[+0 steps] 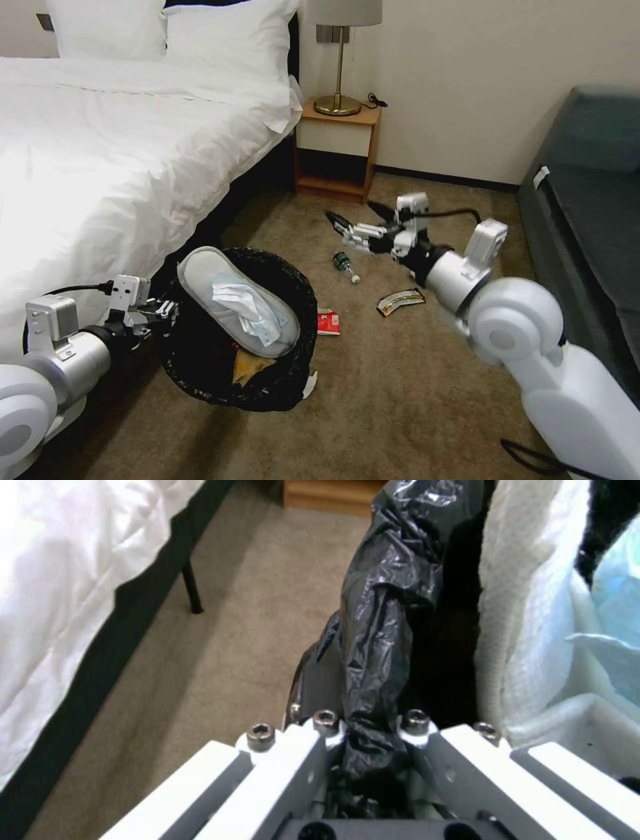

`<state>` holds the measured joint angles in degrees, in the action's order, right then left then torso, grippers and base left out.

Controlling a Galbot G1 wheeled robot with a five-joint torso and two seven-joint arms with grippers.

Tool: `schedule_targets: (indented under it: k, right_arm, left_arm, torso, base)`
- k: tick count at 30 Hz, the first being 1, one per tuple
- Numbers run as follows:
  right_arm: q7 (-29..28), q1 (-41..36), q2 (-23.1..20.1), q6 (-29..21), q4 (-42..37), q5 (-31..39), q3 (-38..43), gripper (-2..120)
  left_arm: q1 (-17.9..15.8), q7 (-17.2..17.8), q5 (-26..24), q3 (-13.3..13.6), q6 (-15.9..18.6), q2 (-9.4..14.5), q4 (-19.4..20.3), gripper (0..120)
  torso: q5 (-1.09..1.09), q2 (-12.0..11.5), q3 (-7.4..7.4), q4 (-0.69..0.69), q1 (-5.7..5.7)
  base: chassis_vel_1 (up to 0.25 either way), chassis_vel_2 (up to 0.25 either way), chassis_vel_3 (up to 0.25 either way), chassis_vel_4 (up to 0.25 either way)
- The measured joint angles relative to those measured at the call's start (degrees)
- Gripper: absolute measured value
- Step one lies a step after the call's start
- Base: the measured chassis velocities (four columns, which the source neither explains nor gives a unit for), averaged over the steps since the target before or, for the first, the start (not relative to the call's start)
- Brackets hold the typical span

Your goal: Pick up the trash bin, then pick up the garbage on the floor and place it into the trash bin.

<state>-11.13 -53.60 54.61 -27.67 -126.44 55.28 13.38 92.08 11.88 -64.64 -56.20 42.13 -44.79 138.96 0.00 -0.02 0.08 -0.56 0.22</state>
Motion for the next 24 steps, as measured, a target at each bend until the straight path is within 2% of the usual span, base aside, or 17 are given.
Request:
schedule_targets:
  k: [2, 4, 8, 11, 18, 24]
  right_arm:
    - [0.0, 0.0, 0.0, 0.0, 0.0, 0.0, 0.0, 100]
    - [-0.7, -4.3, 0.4, 2.9, 1.0, -3.6, 2.6, 100]
    - [-0.1, -8.2, 0.4, 3.6, 1.3, -7.3, 5.4, 100]
    - [1.5, -12.6, 0.2, 4.0, 2.0, -11.4, 8.1, 100]
    - [2.5, -16.2, 1.2, 4.9, 3.0, -15.8, 8.8, 100]
    - [3.5, -18.2, 1.5, 5.4, 2.9, -15.8, 9.8, 100]
  left_arm:
    - [0.0, 0.0, 0.0, 0.0, 0.0, 0.0, 0.0, 1]
    - [0.0, 0.4, 0.0, -1.5, 0.0, -1.4, -0.1, 1]
    - [-0.1, 1.5, -0.5, -3.4, 0.0, -1.9, -0.2, 1]
    - [-1.1, 4.5, -3.5, -5.4, 0.0, -1.6, -0.5, 1]
    - [-1.9, 9.0, -7.1, -6.2, 0.0, -1.6, -0.1, 1]
    - [-2.1, 9.7, -8.2, -6.4, 0.0, -1.2, 0.0, 1]
  torso:
    - [0.00, 0.0, 0.00, 0.00, 0.00]
    - [0.00, 0.0, 0.00, 0.01, 0.00]
    - [0.00, 0.0, 0.00, 0.01, 0.00]
    - [0.01, 0.0, 0.00, 0.00, 0.00]
    - [0.00, 0.0, 0.00, 0.01, 0.00]
    - [0.00, 0.0, -0.01, 0.00, 0.00]
  base:
    - [0.000, 0.000, 0.000, 0.000]
    - [0.000, 0.000, 0.000, 0.000]
    - [0.000, 0.000, 0.000, 0.000]
    - [0.000, 0.000, 0.000, 0.000]
    - [0.000, 0.000, 0.000, 0.000]
    - [0.000, 0.000, 0.000, 0.000]
